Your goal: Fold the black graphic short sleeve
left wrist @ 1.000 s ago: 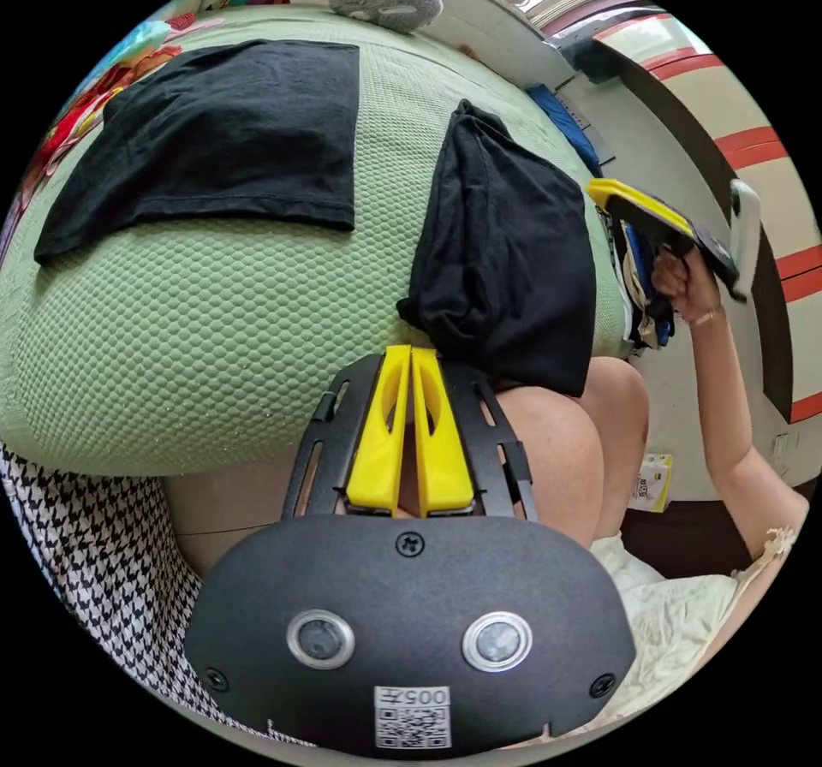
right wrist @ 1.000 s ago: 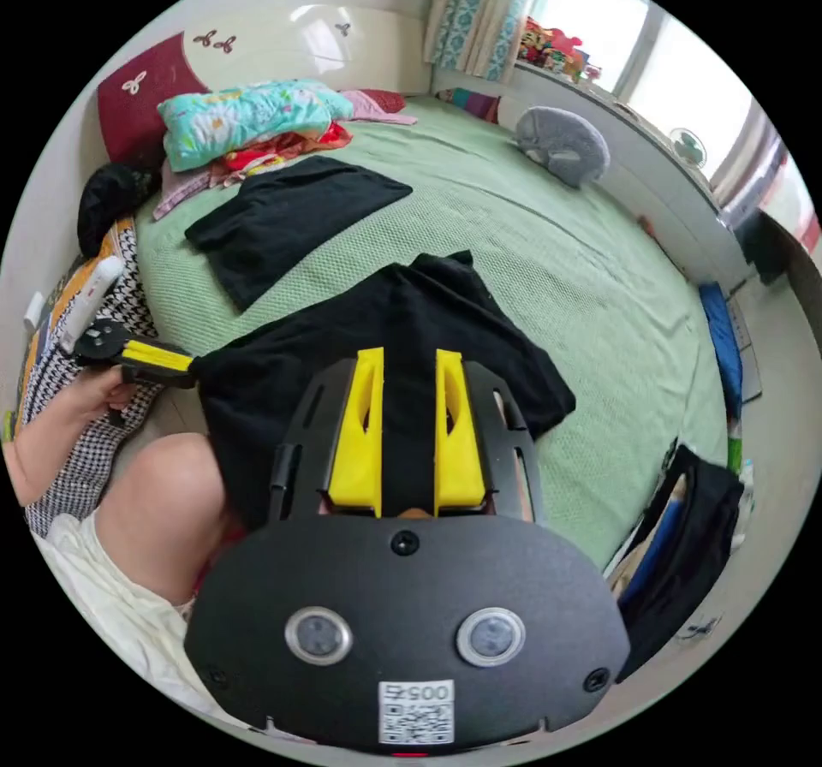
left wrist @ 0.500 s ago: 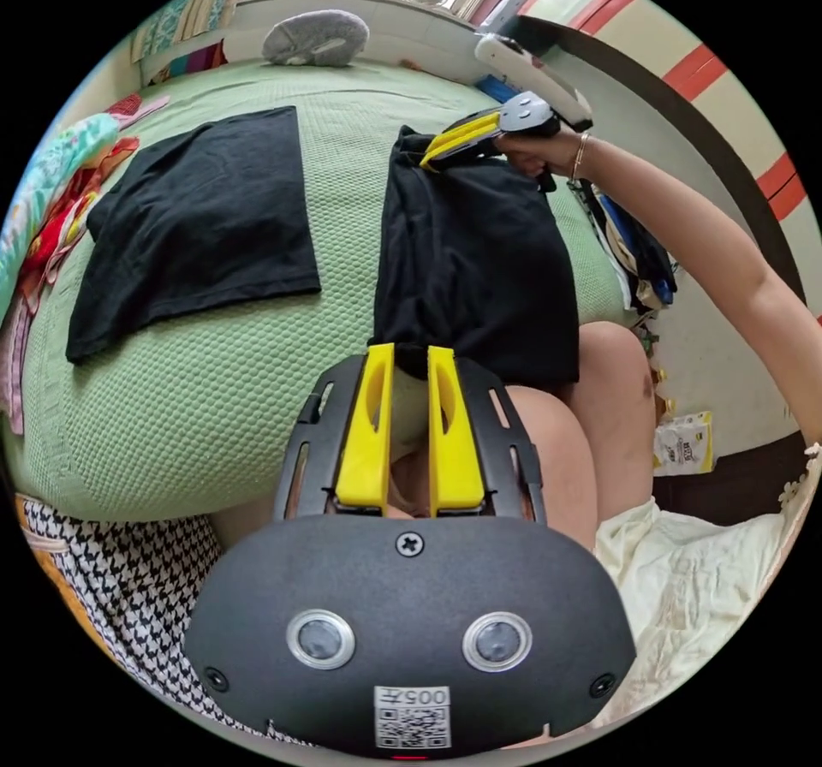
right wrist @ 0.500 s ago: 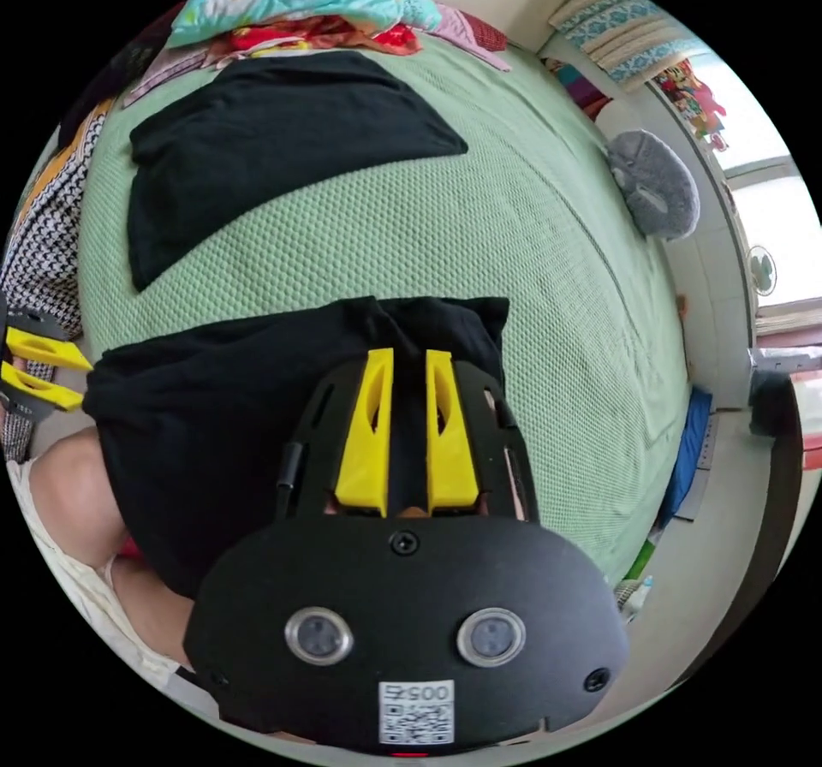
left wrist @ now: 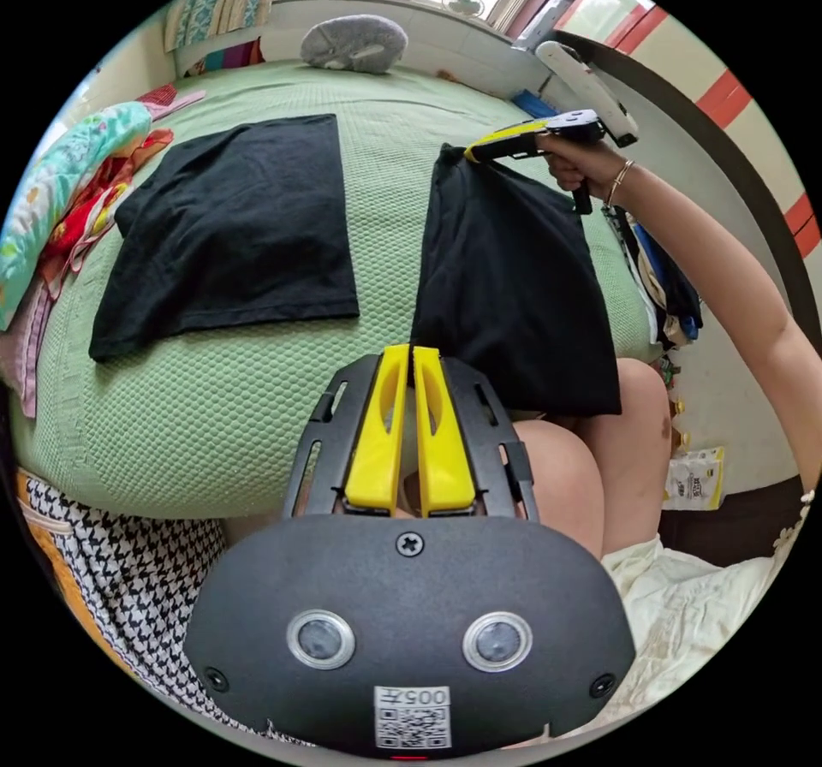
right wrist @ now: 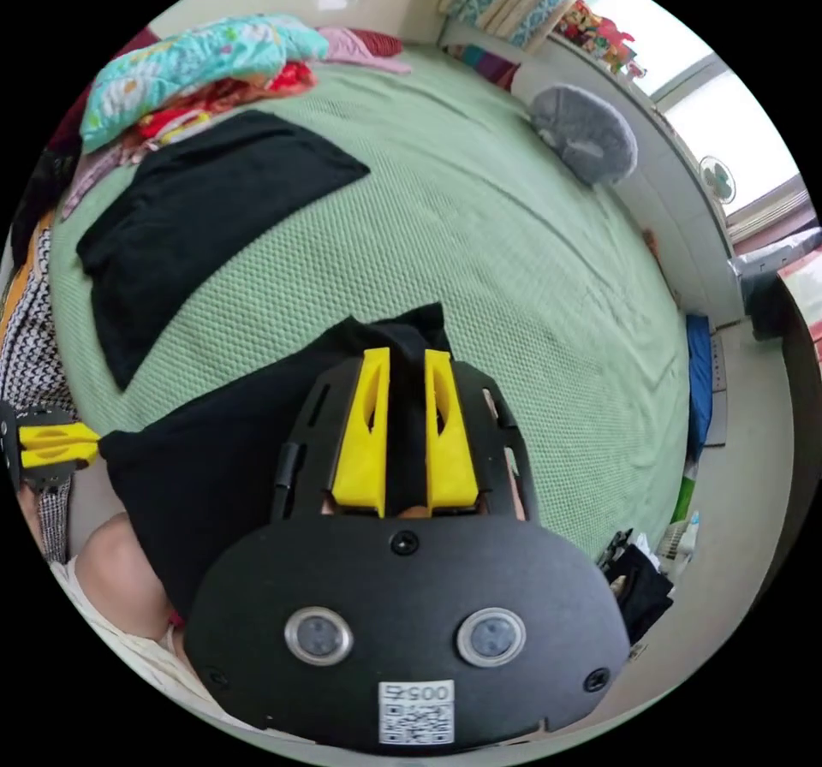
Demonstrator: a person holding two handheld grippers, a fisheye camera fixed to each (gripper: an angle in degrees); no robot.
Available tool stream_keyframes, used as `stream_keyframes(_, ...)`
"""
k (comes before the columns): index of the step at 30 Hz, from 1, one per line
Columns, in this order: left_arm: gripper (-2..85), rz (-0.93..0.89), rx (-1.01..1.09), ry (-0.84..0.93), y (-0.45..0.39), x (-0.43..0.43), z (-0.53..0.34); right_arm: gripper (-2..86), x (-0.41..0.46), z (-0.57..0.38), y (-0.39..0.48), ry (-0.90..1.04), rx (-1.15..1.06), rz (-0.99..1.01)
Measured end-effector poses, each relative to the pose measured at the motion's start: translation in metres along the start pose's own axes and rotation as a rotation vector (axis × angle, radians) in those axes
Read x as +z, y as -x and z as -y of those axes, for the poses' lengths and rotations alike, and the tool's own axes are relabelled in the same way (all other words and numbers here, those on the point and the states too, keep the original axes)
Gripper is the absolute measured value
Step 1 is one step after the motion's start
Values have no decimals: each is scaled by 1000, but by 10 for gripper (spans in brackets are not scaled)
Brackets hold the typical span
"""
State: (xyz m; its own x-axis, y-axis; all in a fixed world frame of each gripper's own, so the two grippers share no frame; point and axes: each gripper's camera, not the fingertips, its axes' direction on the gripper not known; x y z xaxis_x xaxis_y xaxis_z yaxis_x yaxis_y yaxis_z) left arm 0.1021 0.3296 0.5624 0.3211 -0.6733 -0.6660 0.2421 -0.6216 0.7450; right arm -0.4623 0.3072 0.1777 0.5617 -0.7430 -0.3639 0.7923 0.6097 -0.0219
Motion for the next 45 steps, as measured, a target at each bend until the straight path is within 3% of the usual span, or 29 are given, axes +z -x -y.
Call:
stream_keyframes(7,13,-2,-56,4,5,1,-9,85,-29,-18,-31,-96,16,28)
stream_keyframes(10,8,93,-97,1,7,-2,-12,86,-52,-39,-56,-150,44,34)
stream_keyframes(12,14,3,-96,-36,7,-7,-13,86,-61,-52,-67,-168,50,63)
stream_keyframes(20,130,-102,-66,-51,-23,2,-5,93,-54,-104,-82,-77,21,42)
stream_keyframes(28,204,-71,-161,-29,-30,29,6,147,-58,-159,-157,-104,245,152)
stream_keyframes(39,142,47,-119,44,-73,44,24,145,-22,-218,-215,-50,492,374)
stream_keyframes(45,86,-19,-91,70,-89,51,33,101,-33,-233,-211,-77,455,349)
